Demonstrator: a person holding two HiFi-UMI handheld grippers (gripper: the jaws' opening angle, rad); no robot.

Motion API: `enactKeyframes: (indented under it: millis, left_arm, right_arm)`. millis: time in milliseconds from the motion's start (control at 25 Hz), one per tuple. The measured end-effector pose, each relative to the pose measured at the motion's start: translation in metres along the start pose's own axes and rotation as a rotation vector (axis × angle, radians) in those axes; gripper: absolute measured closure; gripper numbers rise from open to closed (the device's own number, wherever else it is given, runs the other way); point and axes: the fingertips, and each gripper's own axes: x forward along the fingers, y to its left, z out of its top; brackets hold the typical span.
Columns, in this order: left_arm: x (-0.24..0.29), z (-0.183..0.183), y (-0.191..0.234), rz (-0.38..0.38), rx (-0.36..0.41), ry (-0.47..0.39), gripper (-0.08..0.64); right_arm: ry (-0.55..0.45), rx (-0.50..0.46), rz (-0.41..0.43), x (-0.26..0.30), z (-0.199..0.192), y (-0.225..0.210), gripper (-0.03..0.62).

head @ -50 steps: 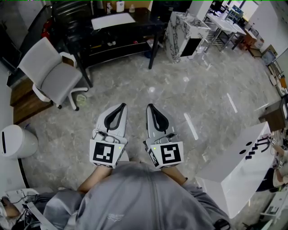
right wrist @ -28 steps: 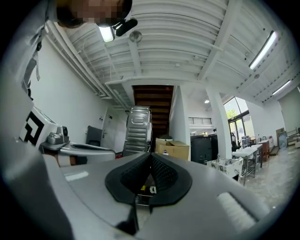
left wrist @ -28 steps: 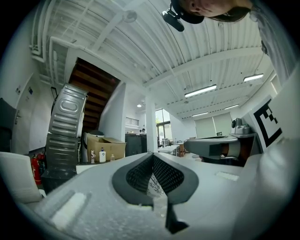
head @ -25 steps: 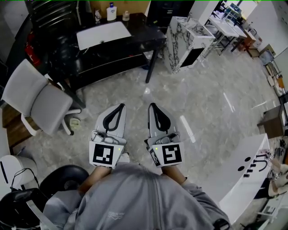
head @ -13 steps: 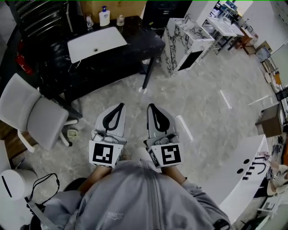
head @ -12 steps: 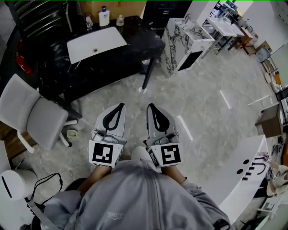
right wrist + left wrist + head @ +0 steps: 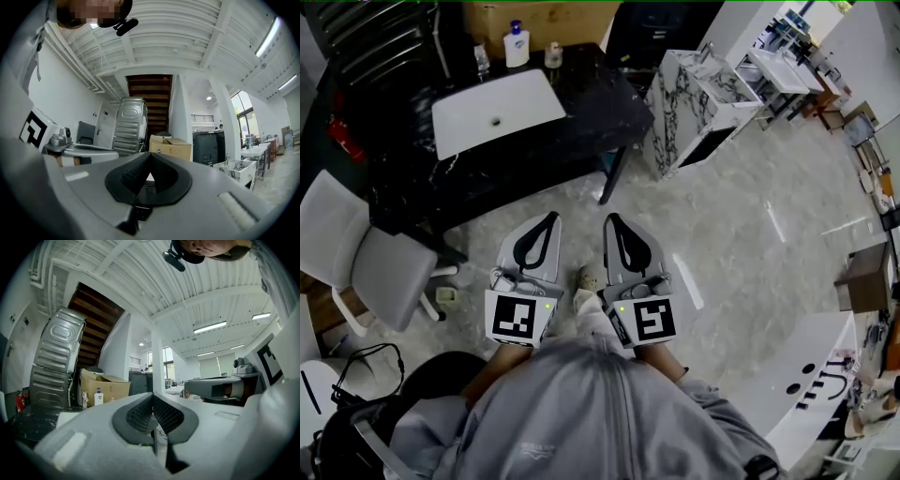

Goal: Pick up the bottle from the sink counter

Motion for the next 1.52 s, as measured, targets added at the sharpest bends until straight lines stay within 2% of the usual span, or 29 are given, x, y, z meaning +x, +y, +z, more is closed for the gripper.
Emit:
enactKeyframes:
  millis: [80,160,360,720,1000,1160,1400,1520]
  left_arm:
    - [0.028,-0.001,0.011,0.014,0.000,0.004,0.554]
    - [0.056,-0.002,0.023,0.026,-0.007,0.011,0.509]
    - [0.127,-0.008,0.047,0.066,-0.001,0.012,0.484]
    - [0.225,-0.012,0.083,0.145,-0.003,0.020,0.466]
    - [0.274,-0.017,0.112,0.162,-0.006,0.031,0.466]
    - [0.310,-0.021,0.136,0.157,0.000,0.026,0.466]
    - [0.367,-0.038,0.180,0.139,0.017,0.040,0.466]
    - [0.393,-0.047,0.206,0.140,0.015,0.034,0.449]
  right_arm:
    - [0.000,0.000,0.022,0.027,-0.002,-0.018,0.592]
    - [-0.002,-0.001,0.045,0.054,-0.003,-0.035,0.592]
    - [0.002,0.000,0.096,0.114,-0.009,-0.084,0.592]
    - [0.009,0.010,0.157,0.196,-0.025,-0.157,0.592]
    - [0.018,0.029,0.169,0.244,-0.036,-0.186,0.592]
    - [0.019,-0.004,0.174,0.278,-0.048,-0.199,0.592]
    - [0.035,-0.013,0.176,0.346,-0.067,-0.218,0.592]
    - [0.009,0.000,0.162,0.385,-0.069,-0.226,0.592]
